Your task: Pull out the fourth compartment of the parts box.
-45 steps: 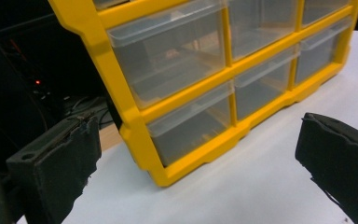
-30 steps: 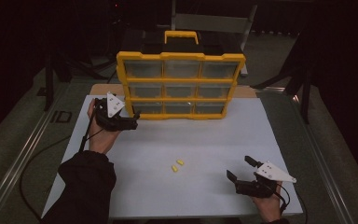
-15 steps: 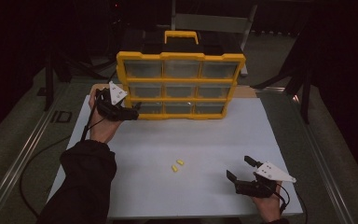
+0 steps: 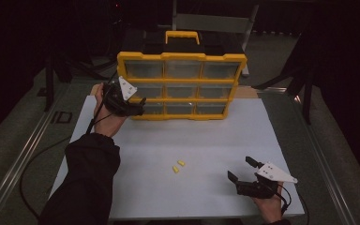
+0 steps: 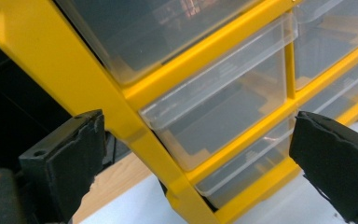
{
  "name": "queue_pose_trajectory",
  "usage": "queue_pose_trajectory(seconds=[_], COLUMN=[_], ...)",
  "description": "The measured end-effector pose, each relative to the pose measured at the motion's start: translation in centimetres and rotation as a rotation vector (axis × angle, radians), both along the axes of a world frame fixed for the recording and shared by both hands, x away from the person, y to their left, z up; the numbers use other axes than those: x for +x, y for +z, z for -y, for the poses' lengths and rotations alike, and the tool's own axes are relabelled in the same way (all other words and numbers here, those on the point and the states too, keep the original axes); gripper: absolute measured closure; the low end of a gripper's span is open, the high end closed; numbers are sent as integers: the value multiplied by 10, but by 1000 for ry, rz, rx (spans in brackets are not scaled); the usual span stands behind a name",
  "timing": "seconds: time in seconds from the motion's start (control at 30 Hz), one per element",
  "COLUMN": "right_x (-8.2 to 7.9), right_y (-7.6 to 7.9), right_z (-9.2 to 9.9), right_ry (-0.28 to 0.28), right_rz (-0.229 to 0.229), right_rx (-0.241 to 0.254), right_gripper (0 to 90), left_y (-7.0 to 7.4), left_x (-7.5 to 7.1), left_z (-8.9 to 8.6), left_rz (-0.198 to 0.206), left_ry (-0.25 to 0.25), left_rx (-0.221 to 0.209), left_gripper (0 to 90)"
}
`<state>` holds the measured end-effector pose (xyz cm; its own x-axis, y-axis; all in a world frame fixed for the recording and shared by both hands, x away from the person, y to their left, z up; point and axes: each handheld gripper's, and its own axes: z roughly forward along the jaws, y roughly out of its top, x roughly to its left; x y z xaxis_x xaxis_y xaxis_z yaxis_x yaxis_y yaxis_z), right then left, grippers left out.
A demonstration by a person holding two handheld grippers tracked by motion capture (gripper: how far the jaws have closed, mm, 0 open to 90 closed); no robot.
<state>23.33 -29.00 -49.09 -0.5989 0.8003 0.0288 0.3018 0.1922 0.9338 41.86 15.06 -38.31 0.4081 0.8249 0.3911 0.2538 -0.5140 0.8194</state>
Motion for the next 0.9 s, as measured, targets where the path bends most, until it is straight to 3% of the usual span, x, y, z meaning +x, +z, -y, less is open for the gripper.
queue_pose_trajectory(seconds=[0.13,0.53,0.9], right_x=[0,0,0], right_y=[0,0,0], right_z=[0,0,-1], right_ry=[0,0,2], right_rz=[-2,-2,-4], right_rx=[0,-1,0], right_gripper=[91,91,91], left_y=[0,-3,-14], left_x=[4,7,6], left_z=[4,13,23], left_rz=[0,65,142], left_ry=[5,21,41], left_rx=[47,194,374], left_gripper=[67,171,260])
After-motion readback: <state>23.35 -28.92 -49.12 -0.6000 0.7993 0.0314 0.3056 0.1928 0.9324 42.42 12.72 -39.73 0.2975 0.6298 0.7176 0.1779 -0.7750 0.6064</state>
